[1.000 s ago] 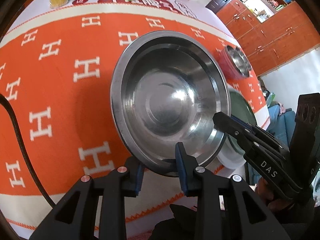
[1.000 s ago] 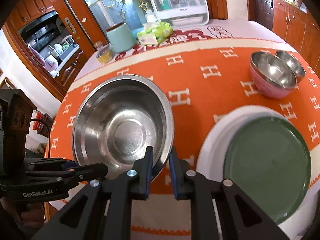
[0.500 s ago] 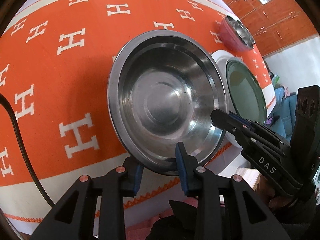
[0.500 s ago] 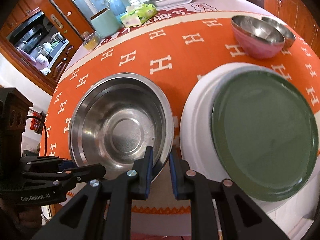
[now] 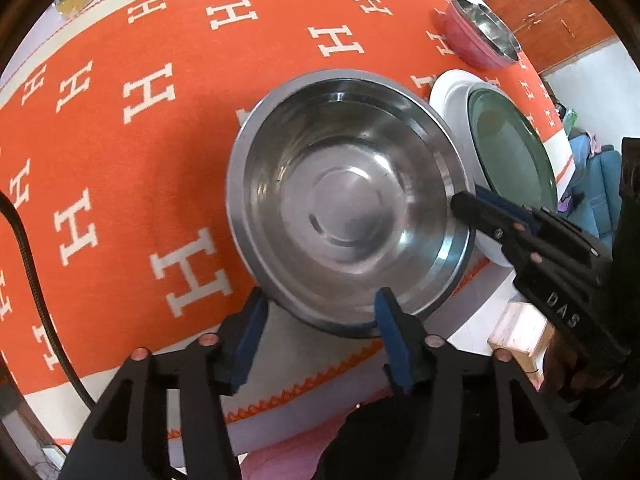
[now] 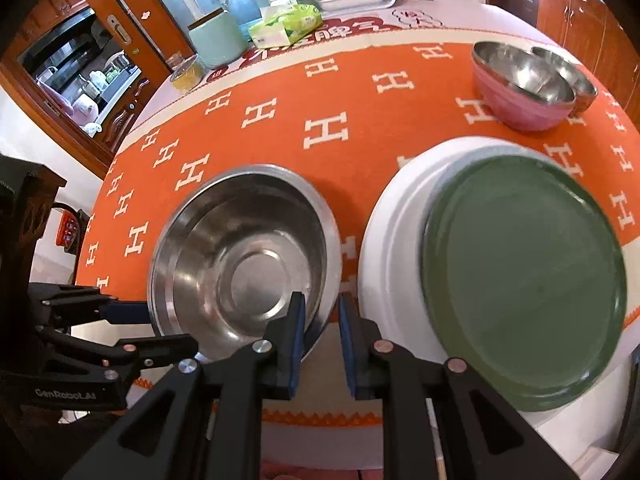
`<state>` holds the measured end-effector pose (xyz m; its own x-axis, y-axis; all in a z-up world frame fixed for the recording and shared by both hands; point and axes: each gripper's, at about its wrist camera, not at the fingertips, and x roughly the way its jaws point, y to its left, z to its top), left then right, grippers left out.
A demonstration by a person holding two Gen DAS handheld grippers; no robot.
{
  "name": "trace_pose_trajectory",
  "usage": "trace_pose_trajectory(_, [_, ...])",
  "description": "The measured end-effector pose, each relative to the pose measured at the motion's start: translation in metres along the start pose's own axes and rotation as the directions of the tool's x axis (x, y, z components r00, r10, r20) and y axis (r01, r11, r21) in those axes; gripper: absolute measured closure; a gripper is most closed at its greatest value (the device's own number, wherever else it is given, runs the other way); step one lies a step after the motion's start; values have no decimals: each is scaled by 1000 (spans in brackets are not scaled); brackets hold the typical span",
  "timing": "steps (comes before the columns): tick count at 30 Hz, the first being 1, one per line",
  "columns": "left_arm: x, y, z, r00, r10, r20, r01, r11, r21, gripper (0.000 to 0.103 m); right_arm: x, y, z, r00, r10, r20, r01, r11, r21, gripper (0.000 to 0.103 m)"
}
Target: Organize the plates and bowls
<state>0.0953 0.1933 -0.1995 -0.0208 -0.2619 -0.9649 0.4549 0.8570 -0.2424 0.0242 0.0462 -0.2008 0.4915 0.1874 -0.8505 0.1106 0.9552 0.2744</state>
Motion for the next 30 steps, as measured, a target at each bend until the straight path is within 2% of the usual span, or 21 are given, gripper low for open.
trace_pose_trajectory(3, [-10, 6, -3, 1000, -2, 17, 2, 1000, -4, 37, -7, -6, 0, 1000, -3, 16, 3, 1000, 12, 85])
trace_pose_trajectory(10, [-35, 17, -3, 995, -12, 94, 17, 999, -51, 36, -25, -19, -1, 997, 2, 74, -6, 999, 42, 85])
trace_pose_trajectory(14, [-49, 7, 2, 986, -3, 168, 12, 998, -55, 36, -37, -31, 1, 992, 14, 123, -21, 999, 49, 85])
trace_pose_trajectory(20, [-71, -18, 14, 955, -14, 295, 39, 996, -80, 33, -55, -54, 4, 985, 31, 169, -37, 999, 37, 83])
trace_pose_trajectory(24, [-81, -43, 24, 930, -20, 367, 53, 995, -82, 28, -73, -75, 11, 978, 30, 206, -35, 999, 20, 72])
trace_pose_trajectory(30, [-85, -84, 38, 907, -37, 420, 71, 995, -66, 26, -91, -107, 21, 973, 35, 230, -34, 999, -8, 66])
